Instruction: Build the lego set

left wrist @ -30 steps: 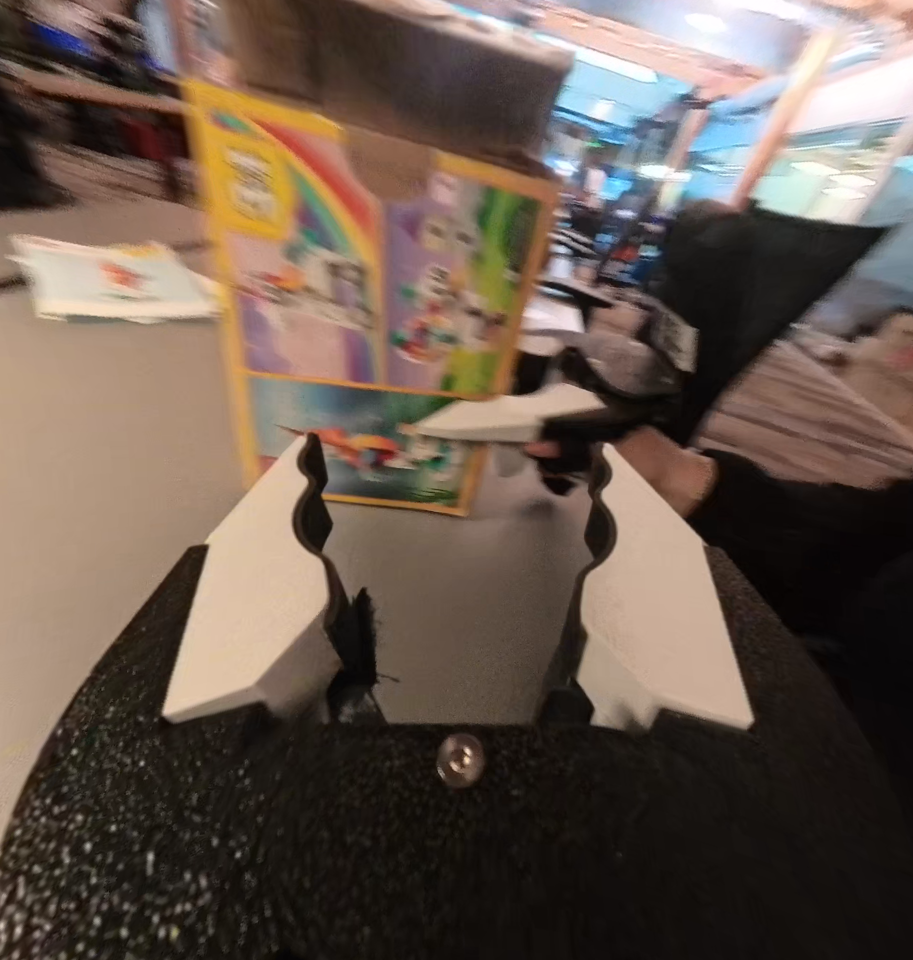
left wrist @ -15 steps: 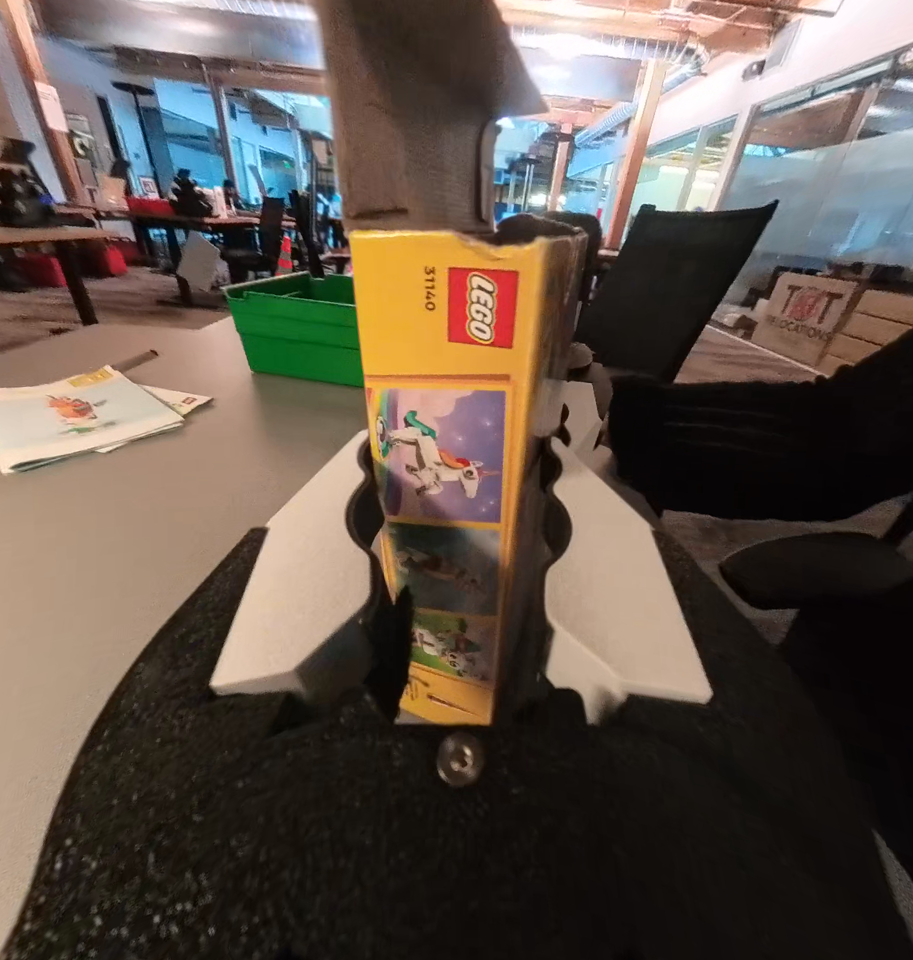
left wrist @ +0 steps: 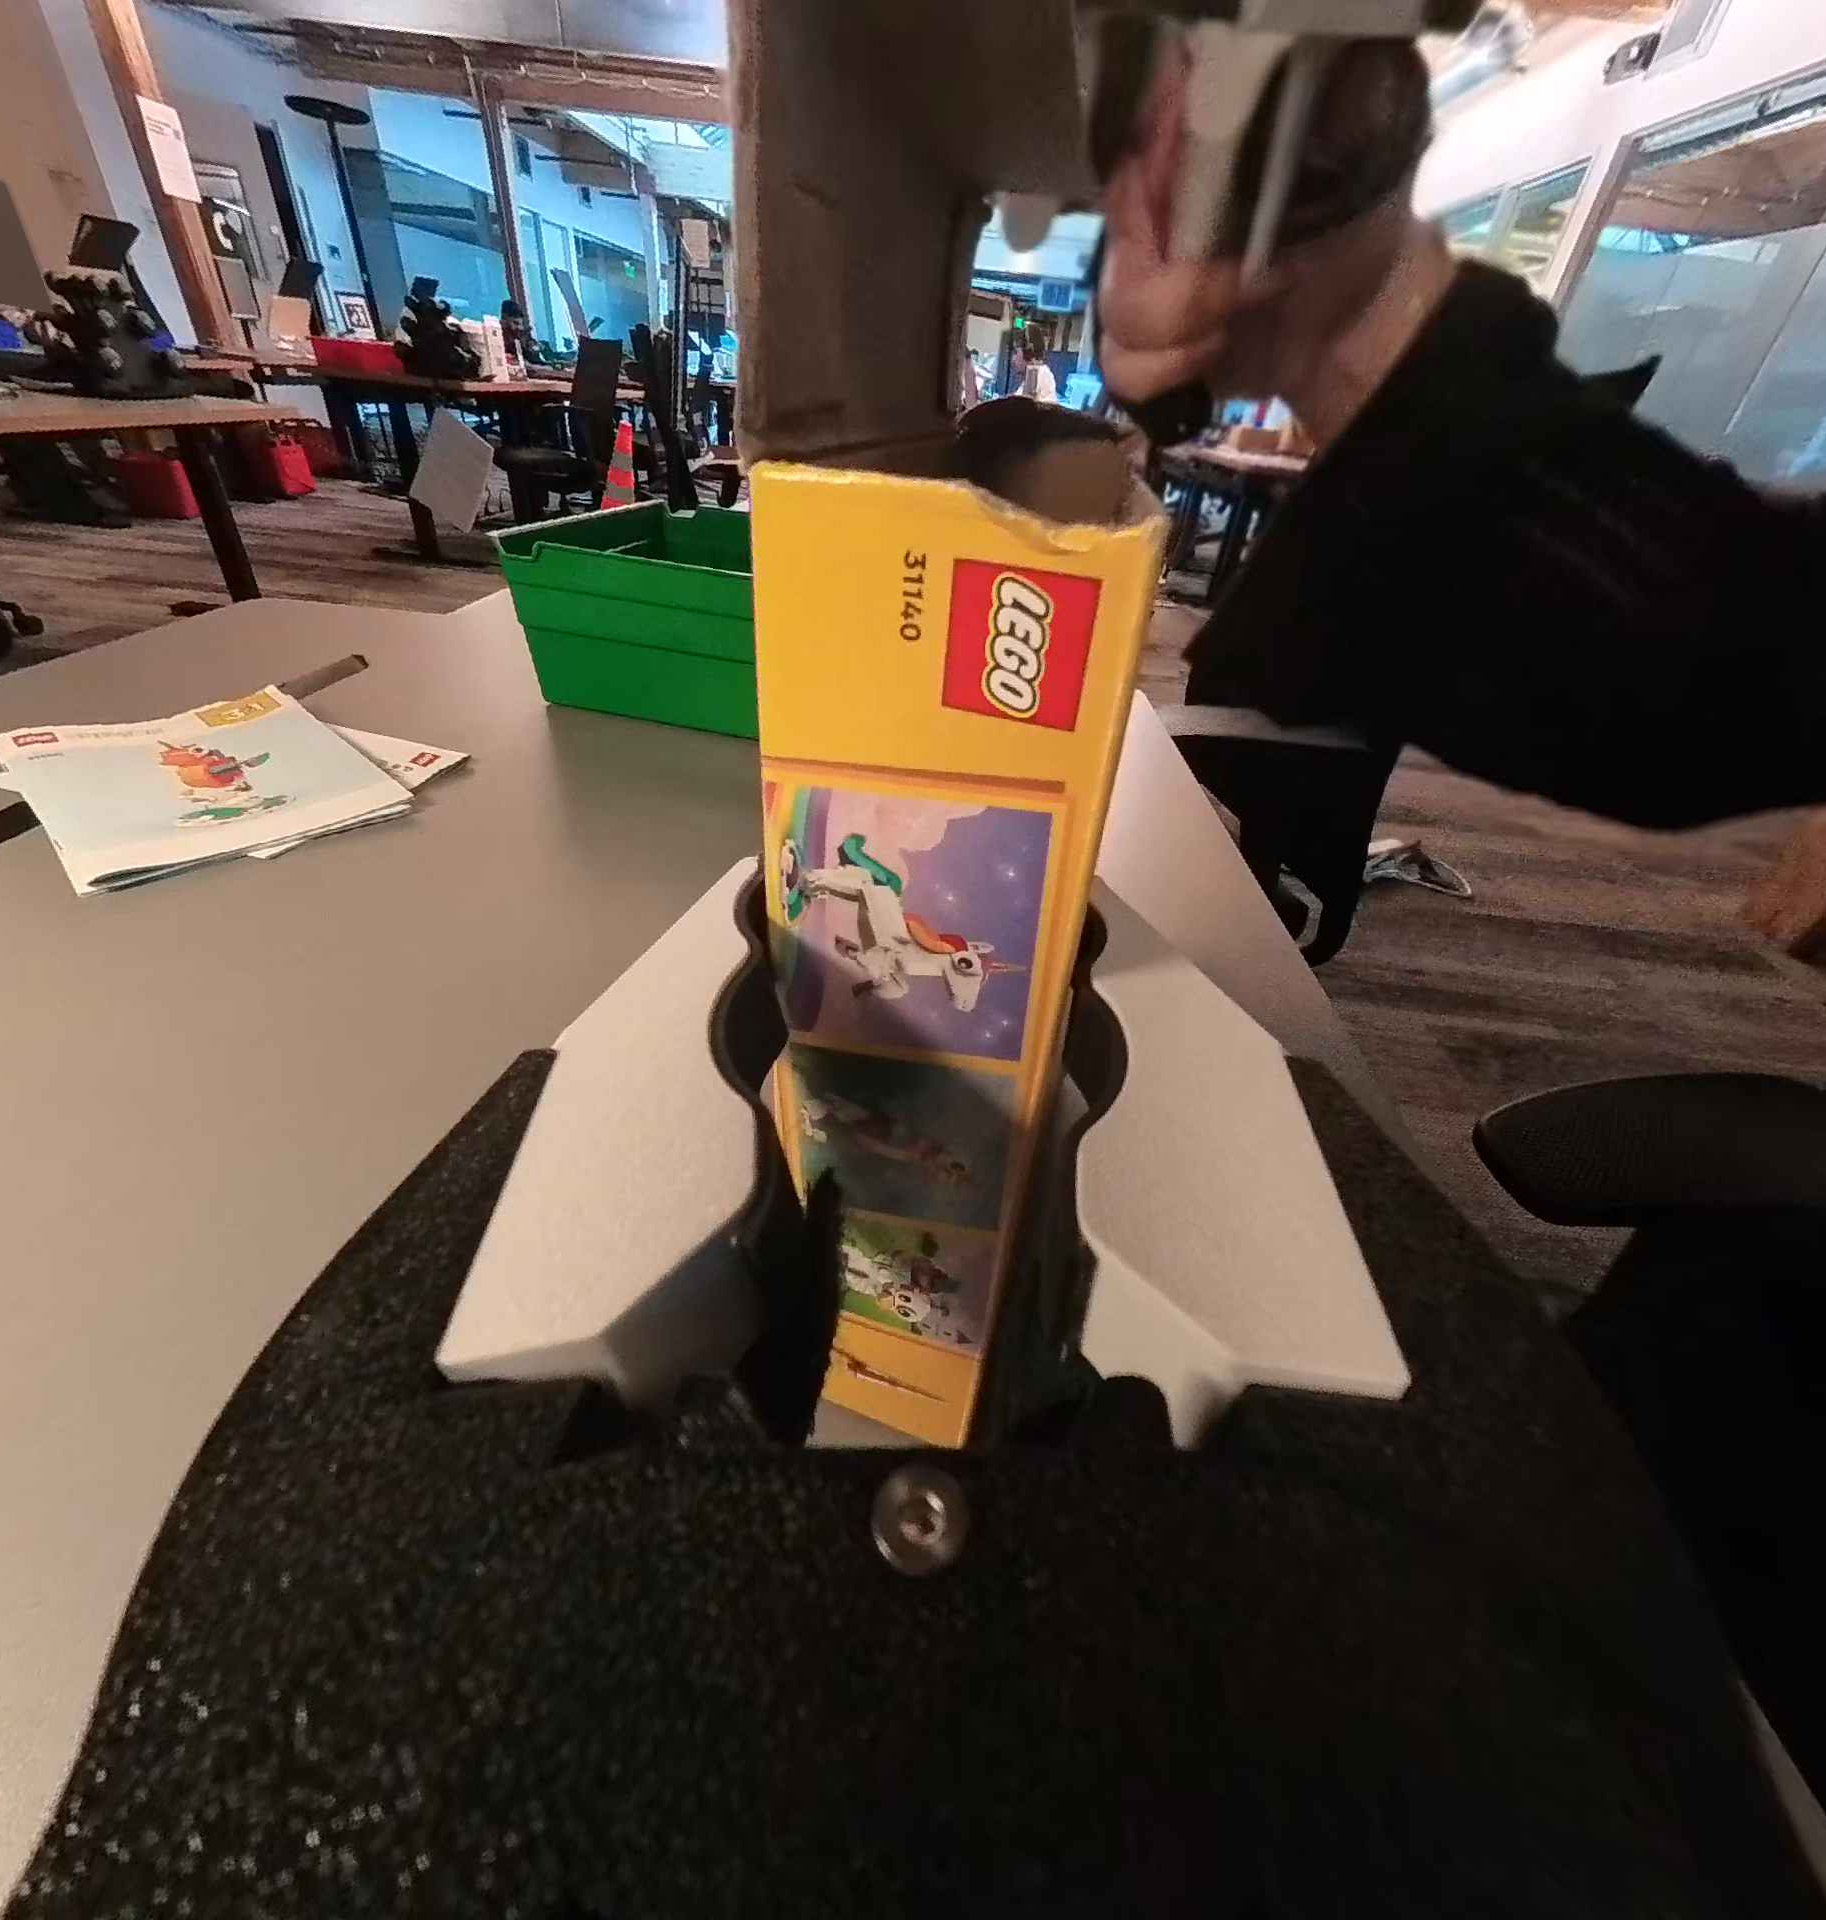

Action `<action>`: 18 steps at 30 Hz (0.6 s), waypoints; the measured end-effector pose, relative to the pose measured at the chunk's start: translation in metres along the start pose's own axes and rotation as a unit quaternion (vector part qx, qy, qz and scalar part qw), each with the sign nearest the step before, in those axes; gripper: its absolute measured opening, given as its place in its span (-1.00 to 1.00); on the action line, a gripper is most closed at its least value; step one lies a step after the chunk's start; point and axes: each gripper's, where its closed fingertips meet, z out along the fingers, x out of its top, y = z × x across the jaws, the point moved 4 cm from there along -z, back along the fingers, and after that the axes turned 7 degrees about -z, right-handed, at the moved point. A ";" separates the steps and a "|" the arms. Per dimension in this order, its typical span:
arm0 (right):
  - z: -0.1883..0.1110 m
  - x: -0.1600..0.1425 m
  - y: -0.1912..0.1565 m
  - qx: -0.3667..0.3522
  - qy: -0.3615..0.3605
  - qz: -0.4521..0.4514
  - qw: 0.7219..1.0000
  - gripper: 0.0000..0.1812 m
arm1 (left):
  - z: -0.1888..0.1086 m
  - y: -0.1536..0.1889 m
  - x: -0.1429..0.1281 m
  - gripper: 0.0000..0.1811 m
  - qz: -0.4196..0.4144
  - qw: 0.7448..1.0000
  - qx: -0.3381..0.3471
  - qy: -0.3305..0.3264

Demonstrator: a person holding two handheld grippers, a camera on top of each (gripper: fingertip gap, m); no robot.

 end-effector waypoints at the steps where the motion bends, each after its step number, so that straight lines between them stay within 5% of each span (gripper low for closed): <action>1: 0.008 -0.004 0.005 0.016 -0.040 0.003 0.999 -0.31 | 0.000 0.000 0.000 -0.43 0.002 1.000 0.000 0.000; 7: 0.029 -0.017 0.000 0.099 -0.151 0.002 0.983 -0.70 | -0.002 -0.002 0.000 -0.43 -0.003 1.000 0.008 0.001; 18: 0.032 -0.027 -0.027 -0.015 -0.230 -0.244 0.942 -0.86 | -0.002 -0.003 0.000 -0.43 -0.008 1.000 0.027 0.001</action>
